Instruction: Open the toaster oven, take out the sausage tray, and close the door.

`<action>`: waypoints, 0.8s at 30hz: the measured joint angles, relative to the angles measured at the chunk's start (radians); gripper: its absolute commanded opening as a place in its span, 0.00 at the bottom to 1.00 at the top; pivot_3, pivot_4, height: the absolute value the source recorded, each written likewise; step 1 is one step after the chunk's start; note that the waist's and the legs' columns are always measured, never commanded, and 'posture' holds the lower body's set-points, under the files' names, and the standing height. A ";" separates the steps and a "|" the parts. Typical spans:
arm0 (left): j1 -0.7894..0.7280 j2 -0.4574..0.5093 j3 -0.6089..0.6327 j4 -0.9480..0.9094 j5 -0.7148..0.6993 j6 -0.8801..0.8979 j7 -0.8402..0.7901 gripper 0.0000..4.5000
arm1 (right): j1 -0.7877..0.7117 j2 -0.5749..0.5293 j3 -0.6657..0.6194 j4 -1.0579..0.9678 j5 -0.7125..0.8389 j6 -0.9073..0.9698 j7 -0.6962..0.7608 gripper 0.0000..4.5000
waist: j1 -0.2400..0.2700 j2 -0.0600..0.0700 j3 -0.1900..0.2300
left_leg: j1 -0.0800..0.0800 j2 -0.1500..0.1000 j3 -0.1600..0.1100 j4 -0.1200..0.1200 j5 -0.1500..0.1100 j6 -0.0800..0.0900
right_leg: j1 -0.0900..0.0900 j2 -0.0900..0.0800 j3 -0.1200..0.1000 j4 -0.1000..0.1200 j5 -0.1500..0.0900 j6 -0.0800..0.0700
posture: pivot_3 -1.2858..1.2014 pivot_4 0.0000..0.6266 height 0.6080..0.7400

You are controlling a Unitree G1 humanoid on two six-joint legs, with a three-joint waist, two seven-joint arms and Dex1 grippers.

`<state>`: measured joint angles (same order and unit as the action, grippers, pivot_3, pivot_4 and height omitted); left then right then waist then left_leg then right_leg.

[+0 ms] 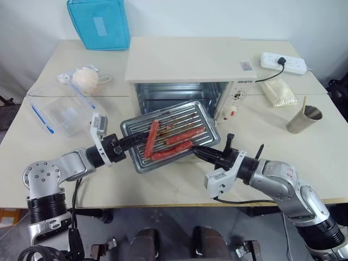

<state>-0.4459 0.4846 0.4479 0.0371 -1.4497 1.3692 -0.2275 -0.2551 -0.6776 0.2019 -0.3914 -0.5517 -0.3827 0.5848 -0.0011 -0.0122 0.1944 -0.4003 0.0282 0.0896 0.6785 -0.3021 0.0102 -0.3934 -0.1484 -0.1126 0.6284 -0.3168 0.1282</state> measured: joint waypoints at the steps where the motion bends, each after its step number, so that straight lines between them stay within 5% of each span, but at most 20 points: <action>1: 0.003 0.000 0.000 0.013 -0.024 0.003 0.019 0.01 | -0.001 0.000 0.000 0.001 0.013 0.004 0.008 0.00 | 0.000 0.000 0.000 | 0.000 0.000 0.000 0.000 0.000 0.000 | 0.000 0.000 0.000 0.000 0.000 0.000 | 0.52 0.24 1.00; 4: 0.018 0.009 -0.002 0.051 -0.149 0.009 0.101 0.01 | -0.001 0.003 0.000 0.000 0.077 0.024 0.043 0.00 | 0.000 0.000 0.000 | 0.000 0.000 0.000 0.000 0.000 0.000 | 0.000 0.000 0.000 0.000 0.000 0.000 | 0.52 0.24 1.00; 9: 0.117 0.073 0.010 0.098 -0.419 -0.090 0.279 0.00 | 0.017 -0.036 -0.039 0.014 0.208 0.052 0.092 0.40 | -0.003 0.000 0.000 | 0.003 0.000 0.000 -0.002 0.000 0.000 | 0.001 0.000 0.002 0.000 0.000 0.000 | 0.52 0.24 1.00; 15: 0.219 0.036 0.127 0.084 -0.486 -0.137 0.308 0.00 | 0.045 -0.084 -0.113 0.094 0.397 0.063 0.165 0.85 | 0.001 0.000 0.000 | 0.007 0.000 0.002 -0.002 -0.001 0.001 | 0.005 -0.001 0.003 -0.001 0.000 0.000 | 0.52 0.24 1.00; 19: 0.428 0.019 0.197 -0.001 -0.488 -0.116 0.237 0.00 | 0.067 -0.120 -0.190 0.230 0.540 0.073 0.229 0.81 | -0.005 -0.001 0.000 | 0.014 0.000 0.006 -0.007 -0.003 0.002 | 0.009 0.000 0.006 -0.004 0.000 0.000 | 0.52 0.24 1.00; 24: 0.558 -0.058 0.268 -0.077 -0.488 -0.146 0.161 0.00 | 0.074 -0.123 -0.232 0.353 0.663 0.077 0.297 0.47 | 0.003 -0.001 0.000 | 0.014 0.000 0.004 -0.004 -0.004 0.002 | 0.011 -0.001 0.005 -0.007 -0.001 -0.001 | 0.52 0.24 1.00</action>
<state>0.1121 0.4266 0.7161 -0.0400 -1.9379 1.2235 -0.0668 -0.1813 -0.8009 -0.0296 -0.0387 0.1112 -0.3057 0.8815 0.0024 -0.0132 0.1940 -0.3863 0.0286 0.0941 0.6750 -0.3057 0.0120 -0.3828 -0.1489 -0.1076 0.6219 -0.3175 0.1267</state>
